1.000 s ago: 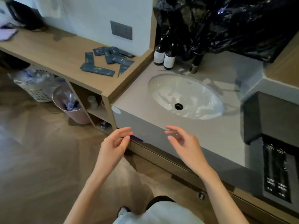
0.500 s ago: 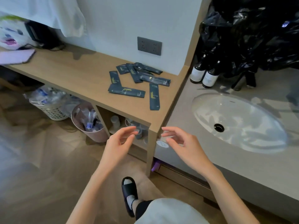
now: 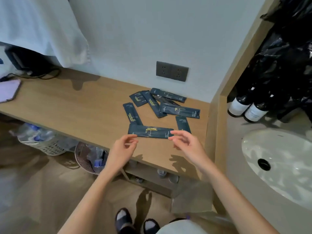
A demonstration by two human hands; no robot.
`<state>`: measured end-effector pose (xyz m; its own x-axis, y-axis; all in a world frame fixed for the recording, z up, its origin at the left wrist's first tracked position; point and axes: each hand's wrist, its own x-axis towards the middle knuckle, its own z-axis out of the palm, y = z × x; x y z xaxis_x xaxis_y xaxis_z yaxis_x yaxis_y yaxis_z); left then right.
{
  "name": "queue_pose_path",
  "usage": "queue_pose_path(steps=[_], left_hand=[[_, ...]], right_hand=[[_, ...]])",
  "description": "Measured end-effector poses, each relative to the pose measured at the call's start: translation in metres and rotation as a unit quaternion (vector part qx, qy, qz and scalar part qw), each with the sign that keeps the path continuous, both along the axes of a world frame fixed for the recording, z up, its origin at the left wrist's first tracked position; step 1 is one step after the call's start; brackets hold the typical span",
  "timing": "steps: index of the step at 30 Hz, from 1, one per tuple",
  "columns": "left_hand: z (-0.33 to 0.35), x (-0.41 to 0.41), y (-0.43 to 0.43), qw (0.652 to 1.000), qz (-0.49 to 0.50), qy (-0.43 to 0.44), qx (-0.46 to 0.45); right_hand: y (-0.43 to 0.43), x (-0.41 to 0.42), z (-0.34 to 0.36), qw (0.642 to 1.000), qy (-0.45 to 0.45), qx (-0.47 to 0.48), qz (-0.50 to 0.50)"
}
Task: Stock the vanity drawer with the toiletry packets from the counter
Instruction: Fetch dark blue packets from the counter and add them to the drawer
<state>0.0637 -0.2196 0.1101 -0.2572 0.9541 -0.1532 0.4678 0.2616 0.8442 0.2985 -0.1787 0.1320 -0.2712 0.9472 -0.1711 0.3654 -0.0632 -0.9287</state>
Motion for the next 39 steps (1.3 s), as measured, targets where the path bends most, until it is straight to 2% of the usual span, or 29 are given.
queue_pose_path(steps=[8,12,16,20,24,29,33,39], left_hand=[[-0.046,-0.072,0.118,0.997,-0.002,-0.004,-0.08],[-0.064,-0.094,0.161,0.99,-0.094,0.064,-0.077],[-0.08,-0.111,0.195,0.968,-0.21,0.124,-0.056],[-0.098,-0.119,0.224,0.924,-0.319,0.212,-0.015],[-0.101,-0.118,0.245,0.844,-0.414,0.33,-0.087],[-0.116,-0.123,0.262,0.79,-0.468,0.394,-0.036],[-0.119,-0.122,0.271,0.773,-0.466,0.431,0.011],[-0.115,-0.121,0.281,0.738,-0.456,0.496,0.022]], right_hand=[[0.102,-0.062,-0.037,0.991,-0.087,0.006,-0.098],[0.151,-0.078,-0.052,0.981,-0.129,-0.013,-0.143],[0.195,-0.085,-0.061,0.968,-0.196,-0.023,-0.156],[0.239,-0.085,-0.08,0.956,-0.261,-0.018,-0.133],[0.283,-0.078,-0.106,0.942,-0.311,-0.047,-0.117],[0.317,-0.07,-0.132,0.913,-0.39,-0.085,-0.085],[0.332,-0.071,-0.139,0.9,-0.417,-0.088,-0.085],[0.346,-0.069,-0.144,0.891,-0.437,-0.112,-0.046]])
